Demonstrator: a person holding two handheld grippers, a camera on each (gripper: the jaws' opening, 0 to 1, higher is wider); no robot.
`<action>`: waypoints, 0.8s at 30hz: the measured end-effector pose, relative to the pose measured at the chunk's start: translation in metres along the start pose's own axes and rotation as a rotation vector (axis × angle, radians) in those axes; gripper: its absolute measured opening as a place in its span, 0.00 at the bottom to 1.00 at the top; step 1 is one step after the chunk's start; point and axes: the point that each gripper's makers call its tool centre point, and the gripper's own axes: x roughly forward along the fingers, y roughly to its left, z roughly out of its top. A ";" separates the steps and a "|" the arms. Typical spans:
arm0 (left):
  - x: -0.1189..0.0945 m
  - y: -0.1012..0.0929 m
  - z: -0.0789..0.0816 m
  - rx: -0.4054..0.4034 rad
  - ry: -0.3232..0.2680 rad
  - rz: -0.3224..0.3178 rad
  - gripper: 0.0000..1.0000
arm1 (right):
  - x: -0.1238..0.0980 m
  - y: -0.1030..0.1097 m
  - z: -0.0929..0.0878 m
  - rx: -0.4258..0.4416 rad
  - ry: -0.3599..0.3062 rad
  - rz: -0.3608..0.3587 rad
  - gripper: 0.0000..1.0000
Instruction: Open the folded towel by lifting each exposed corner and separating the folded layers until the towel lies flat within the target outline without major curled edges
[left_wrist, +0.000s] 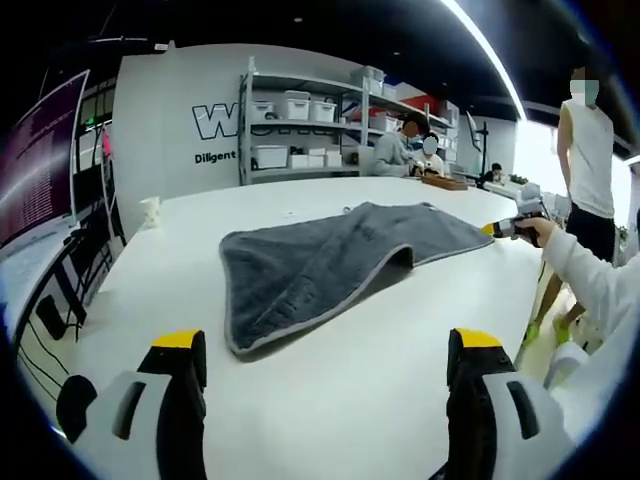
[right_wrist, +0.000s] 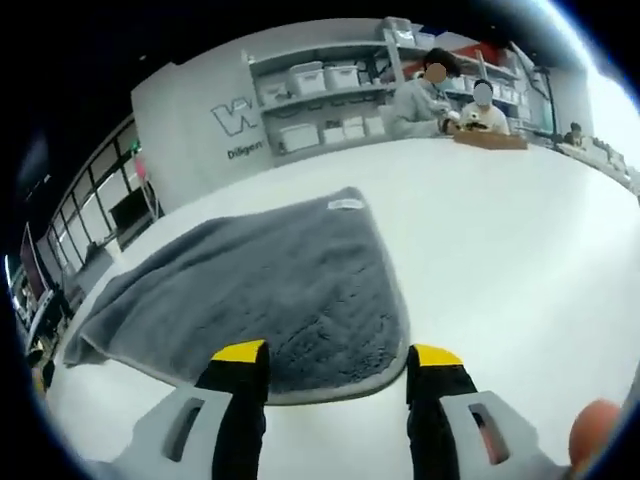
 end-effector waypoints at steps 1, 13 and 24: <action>0.000 0.000 0.000 0.000 0.001 -0.001 1.00 | 0.001 -0.004 -0.001 -0.018 0.001 -0.020 0.38; 0.000 0.000 -0.001 -0.004 0.003 -0.002 1.00 | 0.000 -0.021 -0.005 -0.010 -0.009 -0.071 0.02; 0.000 0.000 -0.001 -0.008 0.003 -0.003 1.00 | -0.012 -0.033 -0.001 -0.145 -0.005 -0.157 0.01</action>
